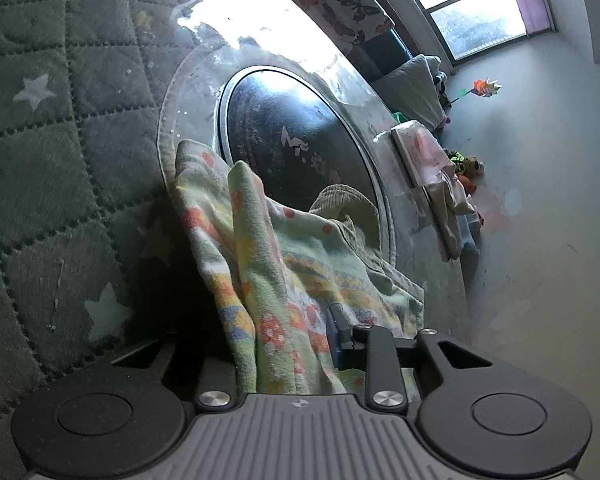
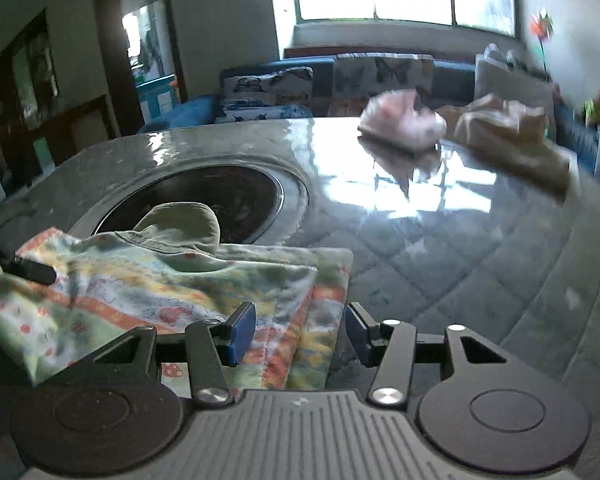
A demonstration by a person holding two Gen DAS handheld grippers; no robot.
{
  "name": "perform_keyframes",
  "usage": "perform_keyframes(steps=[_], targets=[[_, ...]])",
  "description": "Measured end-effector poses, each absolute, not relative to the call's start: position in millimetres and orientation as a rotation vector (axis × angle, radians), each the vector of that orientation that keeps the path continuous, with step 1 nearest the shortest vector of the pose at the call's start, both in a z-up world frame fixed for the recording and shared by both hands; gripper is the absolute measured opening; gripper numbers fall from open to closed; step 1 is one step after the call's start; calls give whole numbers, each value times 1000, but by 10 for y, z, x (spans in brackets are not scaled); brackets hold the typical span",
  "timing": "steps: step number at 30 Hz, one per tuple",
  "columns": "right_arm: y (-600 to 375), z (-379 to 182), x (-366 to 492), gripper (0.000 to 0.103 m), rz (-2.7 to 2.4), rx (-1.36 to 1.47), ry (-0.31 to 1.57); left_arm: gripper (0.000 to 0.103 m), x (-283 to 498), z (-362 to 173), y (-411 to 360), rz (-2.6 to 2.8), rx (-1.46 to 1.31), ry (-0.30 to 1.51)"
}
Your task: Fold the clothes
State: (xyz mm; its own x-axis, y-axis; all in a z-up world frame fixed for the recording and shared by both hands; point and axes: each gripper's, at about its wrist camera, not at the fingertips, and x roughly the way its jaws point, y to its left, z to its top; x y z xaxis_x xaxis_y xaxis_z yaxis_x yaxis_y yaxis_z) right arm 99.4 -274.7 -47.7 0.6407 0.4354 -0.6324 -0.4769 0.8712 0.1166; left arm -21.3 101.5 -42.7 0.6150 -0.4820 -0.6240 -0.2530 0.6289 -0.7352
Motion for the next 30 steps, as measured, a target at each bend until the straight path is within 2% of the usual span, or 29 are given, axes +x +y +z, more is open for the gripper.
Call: perform_keyframes(steps=[4, 8, 13, 16, 30], targets=[[-2783, -517, 1000, 50, 529, -22, 705, 29, -218, -404, 991, -149, -884, 934], [-2770, -466, 956, 27, 554, 0, 706, 29, -206, -374, 955, -142, -855, 936], [-2840, -454, 964, 10, 570, 98, 726, 28, -210, -305, 874, -130, -787, 933], [-2911, -390, 919, 9, 588, 149, 711, 22, -219, -213, 823, -134, -738, 921], [-3299, 201, 641, 8, 510, 102, 528, 17, 266, 369, 79, -291, -539, 879]])
